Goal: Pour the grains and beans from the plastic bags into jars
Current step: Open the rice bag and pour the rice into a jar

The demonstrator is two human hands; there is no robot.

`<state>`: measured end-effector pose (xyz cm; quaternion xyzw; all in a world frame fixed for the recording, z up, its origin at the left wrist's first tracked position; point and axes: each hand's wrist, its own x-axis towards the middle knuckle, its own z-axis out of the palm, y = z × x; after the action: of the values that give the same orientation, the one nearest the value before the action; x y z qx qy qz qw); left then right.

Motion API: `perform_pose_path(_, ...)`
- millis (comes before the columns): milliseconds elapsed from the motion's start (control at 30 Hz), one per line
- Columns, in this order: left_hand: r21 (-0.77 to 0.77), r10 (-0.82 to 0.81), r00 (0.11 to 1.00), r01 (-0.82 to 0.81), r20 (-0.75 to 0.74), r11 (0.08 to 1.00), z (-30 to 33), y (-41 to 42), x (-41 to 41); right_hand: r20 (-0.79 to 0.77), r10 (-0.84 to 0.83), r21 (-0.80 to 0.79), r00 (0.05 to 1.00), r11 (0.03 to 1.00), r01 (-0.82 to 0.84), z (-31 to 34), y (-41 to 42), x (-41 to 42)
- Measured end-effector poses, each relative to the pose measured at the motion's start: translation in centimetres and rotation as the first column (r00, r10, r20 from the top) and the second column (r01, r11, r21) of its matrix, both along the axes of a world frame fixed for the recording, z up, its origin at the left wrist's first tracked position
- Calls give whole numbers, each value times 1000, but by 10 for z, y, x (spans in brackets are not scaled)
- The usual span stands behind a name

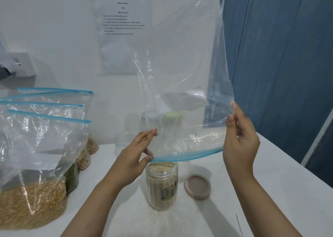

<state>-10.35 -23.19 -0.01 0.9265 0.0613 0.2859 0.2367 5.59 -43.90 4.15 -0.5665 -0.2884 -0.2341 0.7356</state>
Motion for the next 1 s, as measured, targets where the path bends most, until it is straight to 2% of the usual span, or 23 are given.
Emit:
perform_pose_path(167, -52, 1, 999, 1, 37, 999, -2, -2, -1, 25, -4, -17, 1000, 1000, 4, -1, 1, 0)
perform_pose_path(600, -51, -32, 995, 37, 94, 998, -11, -1, 1, 102, -40, -41, 994, 998, 45, -4, 4, -1)
perform_pose_path(833, -79, 6, 994, 3, 110, 997, -8, 3, 2, 108, -43, -46, 993, 998, 48, -7, 3, 0)
perform_pose_path(1000, 19, 3, 994, -5, 113, 1000, -12, 3, 1, 133, -55, -56, 990, 996, 63, -8, 3, 1)
